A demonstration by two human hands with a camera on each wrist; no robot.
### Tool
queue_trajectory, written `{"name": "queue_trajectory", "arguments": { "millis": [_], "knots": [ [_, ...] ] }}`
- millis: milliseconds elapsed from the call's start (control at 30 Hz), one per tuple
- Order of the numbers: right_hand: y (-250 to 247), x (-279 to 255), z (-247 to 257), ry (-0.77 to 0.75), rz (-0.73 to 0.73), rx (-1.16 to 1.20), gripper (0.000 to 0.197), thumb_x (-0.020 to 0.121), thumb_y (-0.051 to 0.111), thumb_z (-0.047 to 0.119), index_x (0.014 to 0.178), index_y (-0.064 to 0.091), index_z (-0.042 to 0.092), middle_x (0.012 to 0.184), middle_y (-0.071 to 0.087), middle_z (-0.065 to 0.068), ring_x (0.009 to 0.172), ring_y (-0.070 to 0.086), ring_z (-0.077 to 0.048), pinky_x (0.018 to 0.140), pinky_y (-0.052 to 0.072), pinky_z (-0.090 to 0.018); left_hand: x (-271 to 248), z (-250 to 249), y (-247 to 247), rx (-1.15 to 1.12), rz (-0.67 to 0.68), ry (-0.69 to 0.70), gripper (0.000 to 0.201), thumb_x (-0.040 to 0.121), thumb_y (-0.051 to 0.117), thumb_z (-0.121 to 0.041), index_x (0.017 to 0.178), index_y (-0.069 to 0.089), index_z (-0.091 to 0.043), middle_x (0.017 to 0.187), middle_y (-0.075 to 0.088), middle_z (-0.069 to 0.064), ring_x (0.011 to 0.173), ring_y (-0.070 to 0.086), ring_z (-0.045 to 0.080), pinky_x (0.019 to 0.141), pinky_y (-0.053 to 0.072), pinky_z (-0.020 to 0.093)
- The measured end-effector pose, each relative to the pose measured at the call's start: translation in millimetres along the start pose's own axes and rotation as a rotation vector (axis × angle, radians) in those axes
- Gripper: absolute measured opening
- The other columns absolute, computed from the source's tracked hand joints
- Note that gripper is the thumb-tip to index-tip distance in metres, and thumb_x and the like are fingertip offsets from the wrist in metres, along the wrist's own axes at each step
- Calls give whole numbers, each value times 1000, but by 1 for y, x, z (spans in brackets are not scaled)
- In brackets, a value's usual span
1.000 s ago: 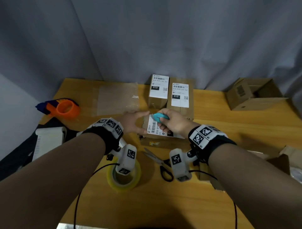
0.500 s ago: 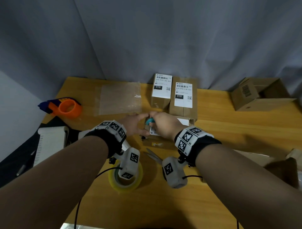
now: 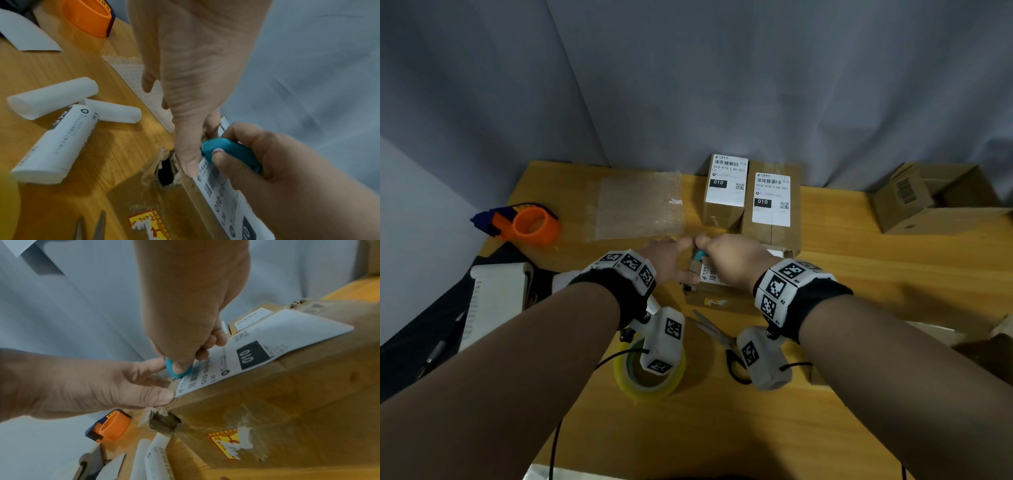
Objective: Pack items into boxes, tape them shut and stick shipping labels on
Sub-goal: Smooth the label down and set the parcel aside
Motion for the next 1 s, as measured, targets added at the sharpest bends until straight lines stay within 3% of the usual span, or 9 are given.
{"name": "queue_trajectory", "arguments": {
  "millis": [133, 233, 367, 500, 600, 767, 867, 1000],
  "knots": [
    [-1, 1, -3, 14, -3, -44, 45, 96, 44, 9, 139, 35, 13, 107, 61, -10, 79, 48, -20, 64, 39, -31, -2, -3, 0, -7, -3, 23, 81, 81, 66, -49, 148, 22, -34, 138, 48, 13, 125, 46, 31, 102, 40, 41],
    [0, 0, -6, 29, -4, -33, 44, 97, 45, 11, 140, 36, 15, 105, 62, -8, 84, 55, -21, 66, 44, -31, -2, -2, 0, -5, -1, 13, 85, 81, 67, -50, 148, 16, -38, 140, 46, 13, 125, 46, 31, 102, 40, 42],
    [0, -7, -15, 39, -1, -43, 46, 95, 46, 6, 140, 39, 16, 100, 63, -6, 79, 55, -19, 64, 41, -29, -1, -3, 0, -4, 16, 0, 92, 81, 67, -48, 149, 6, -40, 150, 34, 13, 133, 38, 30, 107, 36, 41],
    [1, -12, -22, 55, -4, -53, 40, 97, 45, 13, 137, 41, 16, 101, 64, -6, 80, 53, -19, 65, 41, -28, -2, -3, 0, -3, 17, 4, 93, 81, 68, -47, 149, 6, -42, 152, 31, 13, 136, 35, 30, 110, 33, 42],
    [2, -14, -25, 67, -11, -69, 39, 98, 43, 18, 137, 41, 18, 99, 63, -6, 80, 55, -21, 60, 40, -28, -2, -5, -1, 29, 6, 1, 91, 82, 67, -46, 149, 6, -40, 151, 33, 13, 135, 37, 29, 108, 34, 39],
    [6, -21, -28, 89, -15, -108, 42, 96, 43, 11, 138, 40, 17, 99, 62, -6, 79, 54, -22, 53, 36, -27, -4, -9, -4, 111, -5, -10, 89, 84, 63, -49, 150, 4, -38, 149, 34, 16, 132, 39, 31, 104, 33, 35],
    [5, -26, -32, 100, -5, -125, 43, 96, 43, 11, 137, 41, 18, 103, 61, -7, 86, 58, -25, 58, 40, -30, -6, -13, -6, 153, -5, -22, 88, 85, 61, -50, 150, 2, -38, 148, 34, 17, 131, 39, 33, 101, 33, 34],
    [7, -35, -48, 143, 17, -144, 32, 95, 43, 9, 125, 50, 16, 103, 61, -8, 89, 58, -27, 64, 46, -33, -7, -14, -7, 190, 5, -50, 90, 84, 61, -52, 150, 1, -39, 150, 31, 17, 134, 35, 35, 105, 31, 38]
  ]
}}
Point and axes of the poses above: each hand's wrist, its own x-axis towards the middle knuckle, its own y-axis out of the palm, z = x × y, the point moved 7 cm from there along x, towards the middle knuckle
